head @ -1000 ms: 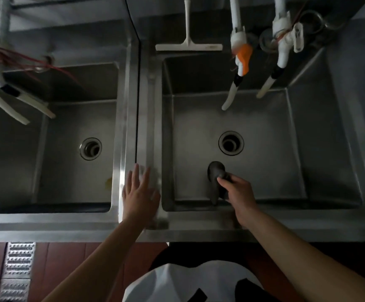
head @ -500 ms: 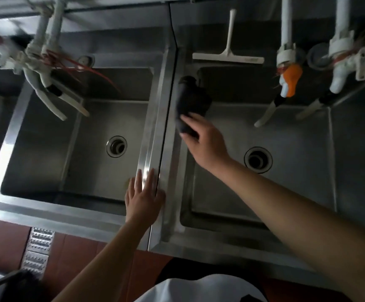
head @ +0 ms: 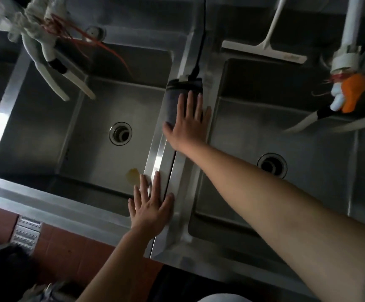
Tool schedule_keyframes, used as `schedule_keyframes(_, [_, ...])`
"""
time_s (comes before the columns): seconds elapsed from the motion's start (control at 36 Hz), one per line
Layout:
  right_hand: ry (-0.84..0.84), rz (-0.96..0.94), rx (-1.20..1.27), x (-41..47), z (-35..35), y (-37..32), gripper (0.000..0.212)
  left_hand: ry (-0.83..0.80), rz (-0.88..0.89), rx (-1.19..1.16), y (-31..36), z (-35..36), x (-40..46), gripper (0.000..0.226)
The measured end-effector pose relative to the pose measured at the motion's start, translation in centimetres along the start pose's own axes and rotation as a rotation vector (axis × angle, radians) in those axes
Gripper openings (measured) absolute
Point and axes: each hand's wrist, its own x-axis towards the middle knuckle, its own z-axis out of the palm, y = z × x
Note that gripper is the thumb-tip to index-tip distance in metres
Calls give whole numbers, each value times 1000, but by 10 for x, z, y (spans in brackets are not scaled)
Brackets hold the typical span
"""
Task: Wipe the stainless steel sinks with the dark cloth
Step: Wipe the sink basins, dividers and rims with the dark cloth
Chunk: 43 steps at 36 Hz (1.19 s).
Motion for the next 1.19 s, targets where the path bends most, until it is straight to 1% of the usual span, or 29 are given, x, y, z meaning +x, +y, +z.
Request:
schedule_keyframes(0.08, [-60, 48, -21, 48, -26, 9, 103, -30, 16, 23, -1, -2, 1, 73])
schedule_keyframes(0.14, [-117, 44, -33, 75, -43, 21, 109, -50, 15, 24, -1, -4, 1, 73])
schedule_keyframes(0.22, [-166, 26, -21, 90, -58, 40, 106, -62, 14, 33, -1, -4, 1, 73])
schedule_keyframes(0.31, [-148, 7, -31, 78, -53, 48, 99, -53, 30, 33, 0, -6, -1, 72])
schedule_keyframes(0.44, [-94, -26, 43, 11, -15, 43, 97, -93, 9, 0, 1, -11, 2, 75])
schedule_keyframes(0.58, [-33, -49, 91, -83, 17, 21, 96, -74, -2, 2, 2, -13, 1, 74])
schedule_keyframes(0.67, [-56, -53, 124, -130, 34, 10, 93, -78, 7, 12, 2, -17, -1, 75])
schedule_keyframes(0.72, [-35, -58, 175, -157, 43, 7, 90, -82, 8, 8, -1, -20, -1, 74])
schedule_keyframes(0.81, [-24, -58, 254, -189, 51, 8, 81, -37, 29, 20, -4, -27, -2, 71])
schedule_keyframes(0.86, [-48, -52, 344, -208, 49, 9, 73, 39, 40, 11, -5, -31, -3, 67])
schedule_keyframes(0.94, [8, -38, 576, -227, 43, 13, 62, 188, 122, -106, -9, -29, -8, 51])
schedule_keyframes(0.97, [11, -25, 638, -231, 38, 13, 59, 209, 161, -197, -9, -27, -14, 46])
schedule_keyframes(1.0, [-4, -8, 690, -235, 36, 15, 58, 207, 179, -337, -7, -26, -20, 41])
schedule_keyframes(1.03, [-33, 4, 736, -238, 33, 16, 57, 155, 151, -519, -2, -27, -30, 37])
schedule_keyframes(1.06, [-66, 9, 784, -240, 30, 17, 55, 63, 111, -726, 4, -27, -39, 36])
schedule_keyframes(1.11, [-103, 0, 885, -245, 29, 19, 54, -91, 30, -1046, 13, -25, -51, 40])
schedule_keyframes(1.14, [-116, 2, 926, -247, 30, 20, 54, -129, -9, -1110, 19, -23, -56, 43])
schedule_keyframes(1.19, [-134, 3, 976, -253, 28, 23, 57, -119, -76, -1100, 28, -21, -60, 54])
